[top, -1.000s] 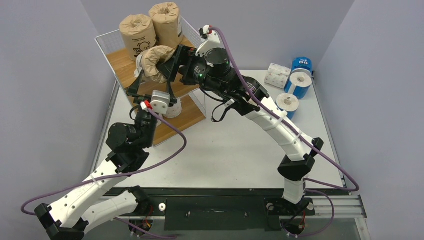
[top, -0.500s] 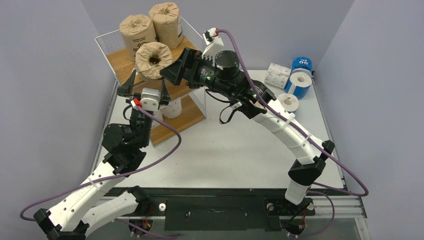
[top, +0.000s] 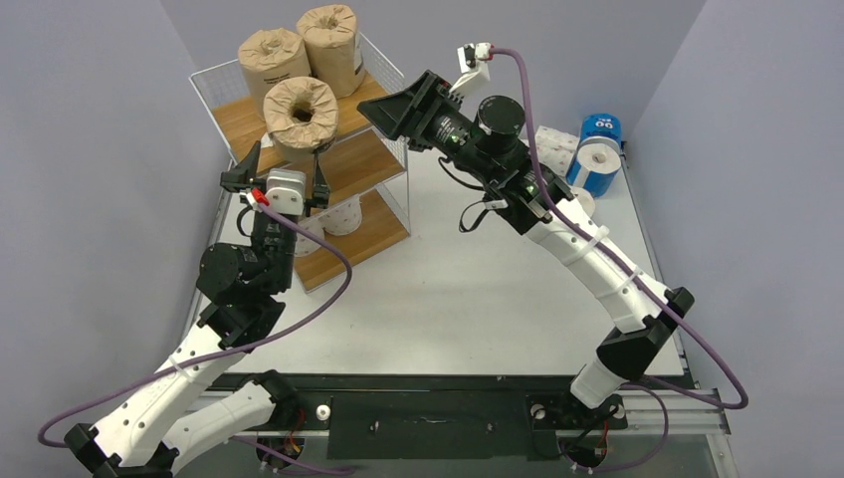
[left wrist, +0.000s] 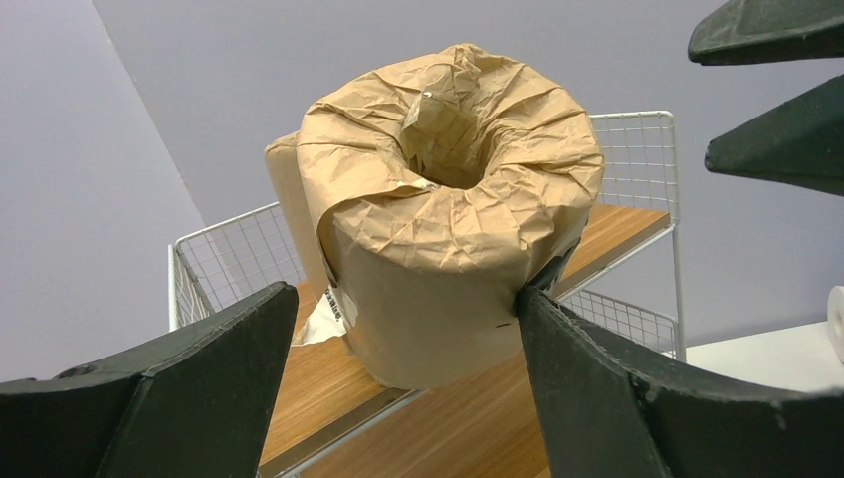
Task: Place and organize the paper towels onto the shelf
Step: Place the paper towel on the shelf.
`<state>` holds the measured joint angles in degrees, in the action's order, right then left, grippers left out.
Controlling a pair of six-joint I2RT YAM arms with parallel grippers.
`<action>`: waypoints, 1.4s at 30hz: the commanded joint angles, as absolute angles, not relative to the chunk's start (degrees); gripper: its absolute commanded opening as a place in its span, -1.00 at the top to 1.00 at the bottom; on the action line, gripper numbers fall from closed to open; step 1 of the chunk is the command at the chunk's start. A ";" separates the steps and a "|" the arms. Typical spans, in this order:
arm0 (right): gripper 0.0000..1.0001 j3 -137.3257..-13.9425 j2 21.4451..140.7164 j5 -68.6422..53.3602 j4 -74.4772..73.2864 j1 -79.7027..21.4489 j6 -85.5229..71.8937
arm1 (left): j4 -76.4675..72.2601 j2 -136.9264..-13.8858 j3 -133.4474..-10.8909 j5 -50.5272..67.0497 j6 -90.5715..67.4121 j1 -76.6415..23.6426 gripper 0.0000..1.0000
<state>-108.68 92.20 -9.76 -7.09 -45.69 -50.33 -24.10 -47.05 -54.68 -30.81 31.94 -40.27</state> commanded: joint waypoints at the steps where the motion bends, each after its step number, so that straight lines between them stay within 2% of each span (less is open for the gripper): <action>1: -0.07 -112.82 96.51 -9.64 -3.36 -44.76 -51.72 | -22.34 -46.92 -57.88 -33.13 30.17 -39.47 -0.61; 4: 0.03 -116.40 100.62 -10.35 -3.96 -44.80 -52.62 | -21.68 -47.05 -58.31 -33.21 29.96 -39.45 -0.63; 12: 0.08 -123.14 107.43 -13.16 -6.05 -46.16 -53.22 | -20.57 -47.02 -59.68 -33.22 29.29 -39.32 -0.66; 26: 0.12 -121.93 106.14 -13.38 -7.15 -50.02 -53.56 | -16.93 -45.35 -62.30 -33.31 25.84 -39.23 -0.68; 34: 0.12 -127.09 109.66 -14.87 -9.99 -51.40 -53.66 | -15.95 -46.00 -63.88 -37.72 26.74 -39.20 -0.68; 42: 0.12 -126.09 108.66 -14.88 -10.40 -50.96 -53.15 | -16.58 -47.50 -66.09 -40.95 30.47 -39.17 -0.69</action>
<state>-125.19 109.51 -13.89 -11.00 -51.09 -53.23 -15.90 -46.89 -62.94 -38.54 28.16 -39.53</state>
